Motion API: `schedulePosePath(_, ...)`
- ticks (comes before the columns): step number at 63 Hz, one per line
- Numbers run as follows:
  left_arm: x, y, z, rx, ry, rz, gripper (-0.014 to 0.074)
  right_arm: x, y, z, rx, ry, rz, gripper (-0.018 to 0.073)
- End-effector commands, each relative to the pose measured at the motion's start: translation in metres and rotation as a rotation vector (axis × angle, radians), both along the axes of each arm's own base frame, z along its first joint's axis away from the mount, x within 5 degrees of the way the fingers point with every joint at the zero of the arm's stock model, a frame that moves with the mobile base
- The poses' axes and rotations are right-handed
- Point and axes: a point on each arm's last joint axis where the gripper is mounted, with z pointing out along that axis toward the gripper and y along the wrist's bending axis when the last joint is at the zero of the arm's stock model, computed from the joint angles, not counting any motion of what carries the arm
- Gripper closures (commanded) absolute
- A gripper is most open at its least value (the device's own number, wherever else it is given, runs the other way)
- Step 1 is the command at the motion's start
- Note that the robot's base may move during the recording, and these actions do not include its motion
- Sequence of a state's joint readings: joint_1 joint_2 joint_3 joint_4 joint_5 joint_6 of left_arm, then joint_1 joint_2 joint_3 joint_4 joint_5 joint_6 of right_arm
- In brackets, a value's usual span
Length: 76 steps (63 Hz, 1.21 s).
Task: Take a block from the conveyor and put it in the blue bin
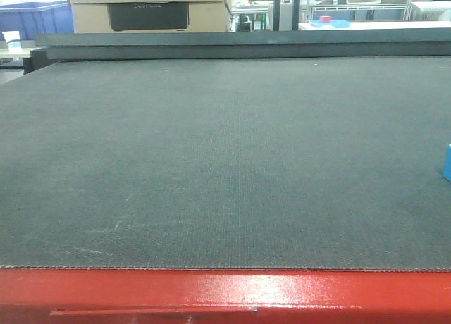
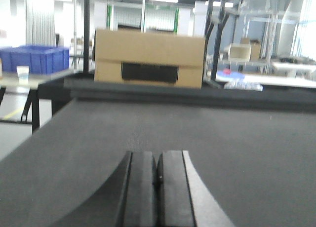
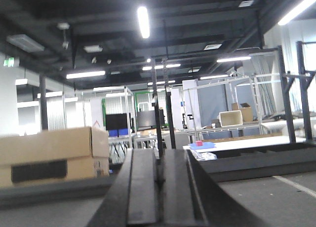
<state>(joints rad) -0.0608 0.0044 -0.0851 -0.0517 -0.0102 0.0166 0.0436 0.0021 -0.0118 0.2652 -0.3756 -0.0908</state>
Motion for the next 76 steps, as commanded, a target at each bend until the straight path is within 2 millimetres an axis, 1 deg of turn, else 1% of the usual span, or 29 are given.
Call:
schedulePosePath(1, -0.007, 0.0, 0.024, 0.005, -0.055, -0.004, 0.0707, -0.006, -0.003, 0.019, 0.073, -0.076, 0.0, 0.0721)
schedulePosePath(5, -0.012, 0.0, 0.04, 0.033, -0.081, 0.002, 0.0707, -0.01, -0.002, 0.031, 0.07, -0.088, 0.011, 0.0721)
schedulePosePath(13, -0.014, 0.001, 0.073, 0.137, -0.123, 0.034, 0.0707, -0.017, -0.002, 0.058, 0.067, -0.14, 0.017, 0.0721)
schedulePosePath(17, -0.009, 0.001, 0.088, 0.154, -0.111, 0.04, 0.0707, -0.016, -0.002, 0.07, 0.065, -0.144, 0.018, 0.0721)
schedulePosePath(21, -0.005, 0.001, 0.108, 0.154, -0.092, 0.042, 0.0707, -0.015, -0.001, 0.085, 0.055, -0.131, 0.024, 0.0721)
schedulePosePath(27, 0.008, 0.001, 0.131, 0.157, -0.037, 0.043, 0.0707, -0.009, 0.003, 0.103, 0.024, -0.045, 0.052, 0.0721)
schedulePosePath(28, 0.01, 0.001, 0.134, 0.157, -0.023, 0.044, 0.0707, -0.009, 0.004, 0.108, 0.013, -0.038, 0.055, 0.0721)
schedulePosePath(29, 0.012, 0.001, 0.14, 0.157, -0.024, 0.045, 0.0707, -0.008, 0.004, 0.111, -0.005, -0.021, 0.056, 0.0721)
schedulePosePath(32, 0.019, 0.001, 0.148, 0.159, 0.012, 0.045, 0.0707, -0.004, 0.007, 0.119, -0.062, 0.038, 0.059, 0.0721)
schedulePosePath(36, 0.03, 0.0, 0.164, 0.16, 0.052, 0.047, 0.0707, -0.001, 0.01, 0.131, -0.143, 0.118, 0.056, 0.0721)
schedulePosePath(40, 0.042, 0.0, 0.171, 0.164, 0.111, 0.048, 0.0707, 0.005, 0.011, 0.141, -0.198, 0.198, 0.052, 0.0721)
schedulePosePath(43, 0.053, 0.0, 0.18, 0.167, 0.151, 0.05, 0.0707, 0.008, 0.011, 0.149, -0.215, 0.246, 0.058, 0.0721)
schedulePosePath(51, 0.084, -0.002, 0.189, 0.171, 0.27, 0.048, 0.0707, 0.025, 0.014, 0.162, -0.22, 0.359, 0.084, 0.0721)
schedulePosePath(56, 0.104, -0.003, 0.188, 0.164, 0.376, 0.041, 0.0707, 0.039, 0.015, 0.163, -0.226, 0.468, 0.106, 0.0721)
schedulePosePath(60, 0.12, -0.003, 0.181, 0.169, 0.512, 0.041, 0.0707, 0.051, 0.017, 0.161, -0.225, 0.588, 0.134, 0.0721)
schedulePosePath(67, 0.142, -0.004, 0.166, 0.173, 0.681, 0.035, 0.0707, 0.072, 0.02, 0.156, -0.202, 0.799, 0.178, 0.0721)
schedulePosePath(76, 0.158, -0.009, 0.154, 0.127, 0.745, 0.001, 0.0707, 0.098, 0.023, 0.142, -0.2, 1.071, 0.225, 0.0721)
